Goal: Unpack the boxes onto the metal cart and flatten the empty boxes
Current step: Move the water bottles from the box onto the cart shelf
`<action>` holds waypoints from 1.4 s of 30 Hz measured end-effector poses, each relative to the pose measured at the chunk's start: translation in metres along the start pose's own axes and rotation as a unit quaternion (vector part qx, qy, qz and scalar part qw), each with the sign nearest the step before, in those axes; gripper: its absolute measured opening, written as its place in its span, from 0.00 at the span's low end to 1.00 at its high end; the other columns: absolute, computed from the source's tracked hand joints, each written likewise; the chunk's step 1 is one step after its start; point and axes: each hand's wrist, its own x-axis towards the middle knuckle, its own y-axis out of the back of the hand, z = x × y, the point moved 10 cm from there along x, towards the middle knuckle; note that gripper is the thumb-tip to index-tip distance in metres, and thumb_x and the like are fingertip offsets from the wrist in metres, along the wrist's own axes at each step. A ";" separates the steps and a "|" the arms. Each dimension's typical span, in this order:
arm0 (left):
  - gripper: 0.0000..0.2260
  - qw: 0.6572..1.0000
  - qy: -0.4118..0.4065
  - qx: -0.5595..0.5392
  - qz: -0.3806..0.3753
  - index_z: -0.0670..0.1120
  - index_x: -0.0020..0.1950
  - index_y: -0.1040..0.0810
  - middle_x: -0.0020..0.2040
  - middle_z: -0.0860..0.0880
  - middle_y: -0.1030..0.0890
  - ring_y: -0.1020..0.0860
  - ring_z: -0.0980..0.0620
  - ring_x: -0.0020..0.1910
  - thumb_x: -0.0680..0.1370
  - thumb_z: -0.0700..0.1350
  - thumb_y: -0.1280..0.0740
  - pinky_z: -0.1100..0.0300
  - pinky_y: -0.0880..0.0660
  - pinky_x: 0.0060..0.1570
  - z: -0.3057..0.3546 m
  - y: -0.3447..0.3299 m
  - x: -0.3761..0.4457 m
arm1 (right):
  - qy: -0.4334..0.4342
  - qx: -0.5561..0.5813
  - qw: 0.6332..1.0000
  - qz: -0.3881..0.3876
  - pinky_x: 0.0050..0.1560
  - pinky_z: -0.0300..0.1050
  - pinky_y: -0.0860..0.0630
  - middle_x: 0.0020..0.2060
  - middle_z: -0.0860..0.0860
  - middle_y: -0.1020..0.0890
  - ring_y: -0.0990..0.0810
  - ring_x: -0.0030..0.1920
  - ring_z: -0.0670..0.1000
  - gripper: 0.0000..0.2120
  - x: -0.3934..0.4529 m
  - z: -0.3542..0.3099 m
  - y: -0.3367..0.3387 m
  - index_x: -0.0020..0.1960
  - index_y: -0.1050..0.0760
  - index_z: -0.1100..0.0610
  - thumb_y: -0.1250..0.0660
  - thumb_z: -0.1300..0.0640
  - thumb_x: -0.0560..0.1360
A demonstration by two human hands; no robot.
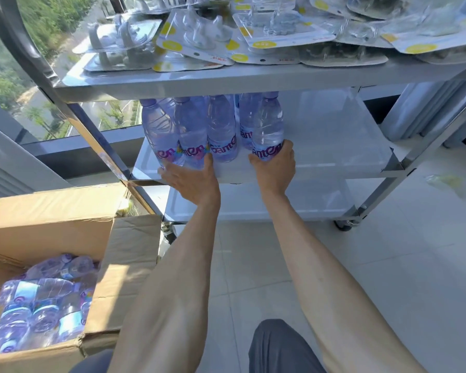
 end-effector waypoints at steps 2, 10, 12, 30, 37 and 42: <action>0.55 0.999 -0.001 0.014 -0.045 0.46 0.80 0.51 0.80 0.40 0.50 0.48 0.40 0.79 0.65 0.62 0.22 0.46 0.36 0.70 0.001 -0.006 0.005 | 0.007 0.003 1.000 -0.015 0.43 0.41 0.33 0.51 0.52 0.21 0.22 0.49 0.55 0.32 -0.011 -0.010 -0.015 0.57 0.31 0.58 0.19 0.51 0.60; 0.61 0.990 -0.004 0.108 -0.092 0.49 0.80 0.65 0.79 0.40 0.64 0.58 0.38 0.79 0.66 0.57 0.20 0.45 0.30 0.67 -0.008 -0.033 0.006 | 0.003 -0.033 0.999 -0.008 0.43 0.45 0.29 0.55 0.52 0.22 0.22 0.53 0.56 0.35 -0.014 -0.016 -0.042 0.60 0.33 0.56 0.19 0.47 0.61; 0.61 0.989 0.000 0.118 -0.093 0.49 0.80 0.66 0.80 0.40 0.64 0.58 0.39 0.79 0.67 0.56 0.21 0.44 0.30 0.68 -0.009 -0.034 0.009 | 0.000 -0.041 0.999 0.001 0.45 0.47 0.26 0.56 0.52 0.22 0.21 0.54 0.57 0.37 -0.011 -0.016 -0.046 0.62 0.34 0.55 0.19 0.46 0.61; 0.59 0.990 -0.031 0.122 -0.063 0.49 0.81 0.64 0.81 0.42 0.58 0.55 0.41 0.80 0.68 0.57 0.22 0.42 0.35 0.72 -0.007 -0.029 0.009 | -0.082 0.243 0.959 -0.119 0.66 0.58 0.29 0.54 0.47 0.18 0.21 0.55 0.47 0.22 0.050 0.000 -0.061 0.54 0.23 0.48 0.49 0.36 0.77; 0.58 0.989 -0.029 0.130 -0.070 0.48 0.81 0.63 0.81 0.42 0.57 0.55 0.42 0.80 0.68 0.59 0.22 0.43 0.39 0.74 -0.008 -0.032 0.010 | -0.106 0.218 0.958 -0.152 0.66 0.55 0.28 0.60 0.47 0.19 0.21 0.60 0.49 0.29 0.042 0.000 -0.073 0.61 0.22 0.46 0.50 0.31 0.75; 0.57 0.987 -0.029 0.140 -0.075 0.49 0.81 0.63 0.81 0.42 0.57 0.54 0.41 0.80 0.69 0.62 0.24 0.43 0.43 0.75 -0.006 -0.030 0.010 | -0.104 0.198 0.967 -0.120 0.62 0.50 0.27 0.59 0.51 0.18 0.21 0.59 0.53 0.28 0.037 -0.001 -0.073 0.59 0.21 0.51 0.53 0.37 0.80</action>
